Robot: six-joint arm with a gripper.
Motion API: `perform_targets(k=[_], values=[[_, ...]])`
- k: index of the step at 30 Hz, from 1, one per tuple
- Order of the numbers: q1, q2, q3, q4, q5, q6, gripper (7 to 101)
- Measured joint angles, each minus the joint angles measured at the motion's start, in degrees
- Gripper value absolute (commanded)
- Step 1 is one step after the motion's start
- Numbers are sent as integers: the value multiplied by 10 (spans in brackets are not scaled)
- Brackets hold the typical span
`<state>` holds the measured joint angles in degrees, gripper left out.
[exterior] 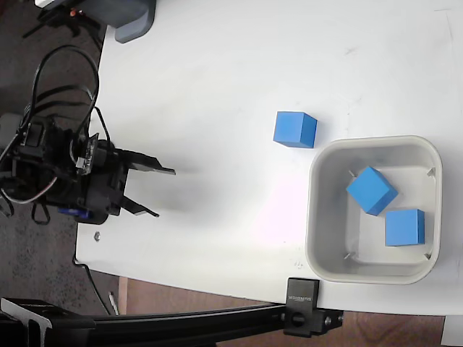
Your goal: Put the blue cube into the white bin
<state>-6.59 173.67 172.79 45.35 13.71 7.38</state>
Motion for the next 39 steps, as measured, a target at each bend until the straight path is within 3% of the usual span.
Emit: perform_targets(k=[23,31,35,39], values=[[21,0,0,0,3,15,1000],[108,0,-29,18,-90,-15,1000],[115,-38,-98,31,-103,-12,1000],[120,-102,-134,8,-124,3,1000]])
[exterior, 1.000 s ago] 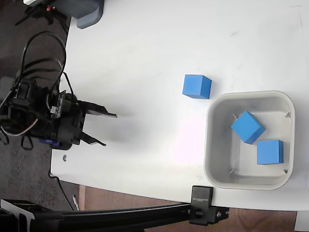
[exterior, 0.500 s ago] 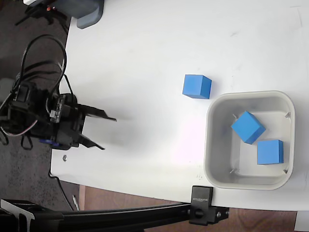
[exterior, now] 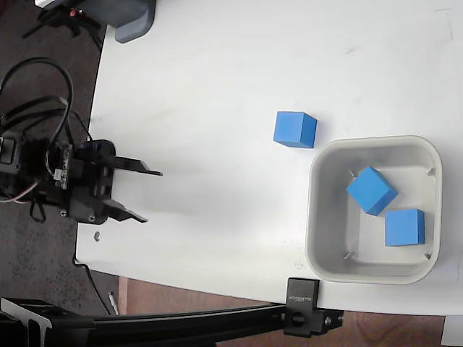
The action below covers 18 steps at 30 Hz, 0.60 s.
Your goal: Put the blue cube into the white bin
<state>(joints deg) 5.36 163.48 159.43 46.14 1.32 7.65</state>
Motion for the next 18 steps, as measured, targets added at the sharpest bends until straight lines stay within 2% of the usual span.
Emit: perform_targets(k=[3,6,11,15,18], values=[[-6,-54,-35,-27,-14,14,1000],[-30,-91,-40,-88,-19,36,1000],[-90,-207,-80,-178,16,59,1000],[-153,-368,-200,-184,80,74,1000],[-170,-469,-286,-180,111,76,1000]])
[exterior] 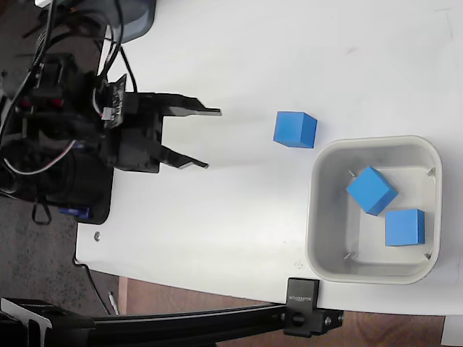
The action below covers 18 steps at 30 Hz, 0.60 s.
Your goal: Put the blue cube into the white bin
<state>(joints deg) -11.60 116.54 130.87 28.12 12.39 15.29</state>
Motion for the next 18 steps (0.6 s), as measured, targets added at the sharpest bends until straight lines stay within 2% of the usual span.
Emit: perform_targets(k=[9,13,18], values=[[-5,-77,-25,-41,-9,11,1000],[-21,-138,-55,-47,4,24,930],[-37,-200,-96,-66,17,27,1000]])
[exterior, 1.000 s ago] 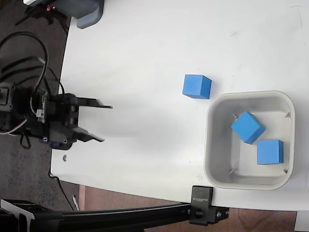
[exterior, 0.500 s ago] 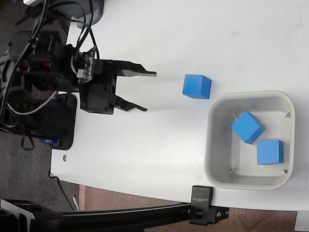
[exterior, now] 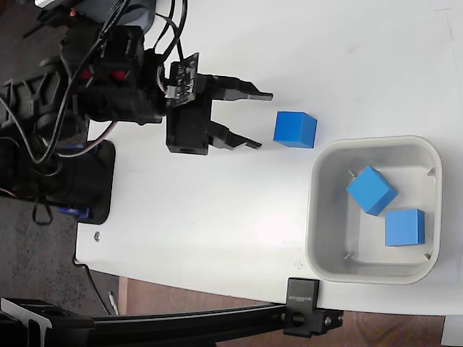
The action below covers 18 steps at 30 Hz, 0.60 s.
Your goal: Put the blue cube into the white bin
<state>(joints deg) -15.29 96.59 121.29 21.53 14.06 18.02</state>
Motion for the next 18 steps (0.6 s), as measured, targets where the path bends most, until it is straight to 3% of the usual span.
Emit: perform_targets(k=[18], values=[[19,-71,0,-86,-33,-7,1000]])
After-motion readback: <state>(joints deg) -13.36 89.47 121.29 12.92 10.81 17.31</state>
